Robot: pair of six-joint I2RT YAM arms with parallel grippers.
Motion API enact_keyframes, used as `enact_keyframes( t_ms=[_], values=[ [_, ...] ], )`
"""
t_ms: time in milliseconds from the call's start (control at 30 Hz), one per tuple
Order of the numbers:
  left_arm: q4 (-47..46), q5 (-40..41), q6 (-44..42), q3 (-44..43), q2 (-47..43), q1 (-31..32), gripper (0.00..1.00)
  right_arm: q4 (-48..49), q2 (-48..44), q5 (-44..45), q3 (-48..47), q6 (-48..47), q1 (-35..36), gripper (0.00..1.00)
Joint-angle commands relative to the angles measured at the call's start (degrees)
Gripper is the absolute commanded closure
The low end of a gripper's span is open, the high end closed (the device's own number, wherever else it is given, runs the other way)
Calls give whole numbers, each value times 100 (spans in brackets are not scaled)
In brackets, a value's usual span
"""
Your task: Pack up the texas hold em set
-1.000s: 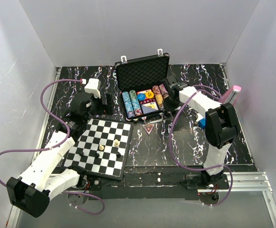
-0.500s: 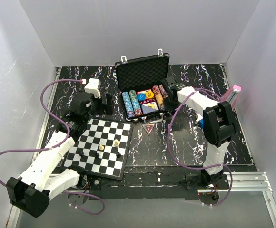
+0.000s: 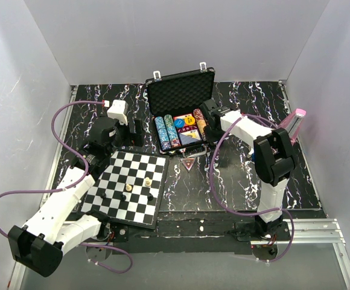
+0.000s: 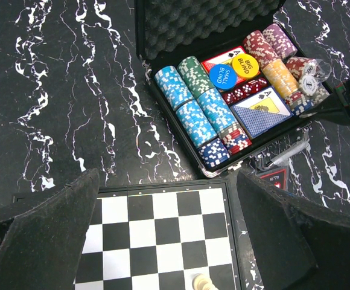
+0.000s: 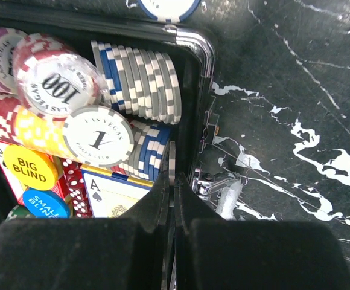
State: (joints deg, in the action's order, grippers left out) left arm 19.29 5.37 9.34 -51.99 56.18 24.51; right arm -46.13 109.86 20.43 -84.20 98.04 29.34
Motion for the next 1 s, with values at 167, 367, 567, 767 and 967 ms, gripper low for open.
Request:
enact_keyframes(
  t_ms=[167, 367, 567, 767, 967],
  values=[
    [14, 96, -99, 66, -178, 36, 2, 904, 70, -171, 273, 268, 168, 99],
    [5, 79, -108, 66, -178, 45, 2, 895, 26, -144, 238, 181, 159, 91],
    [-13, 79, -117, 66, -178, 45, 2, 860, -9, -188, 203, 172, 168, 77],
    [-4, 87, -126, 75, -178, 54, 2, 816, -53, -170, 203, 163, 168, 74],
    [-4, 70, -135, 83, -160, 45, 2, 790, -176, -92, 229, 119, 168, 72]
  ],
)
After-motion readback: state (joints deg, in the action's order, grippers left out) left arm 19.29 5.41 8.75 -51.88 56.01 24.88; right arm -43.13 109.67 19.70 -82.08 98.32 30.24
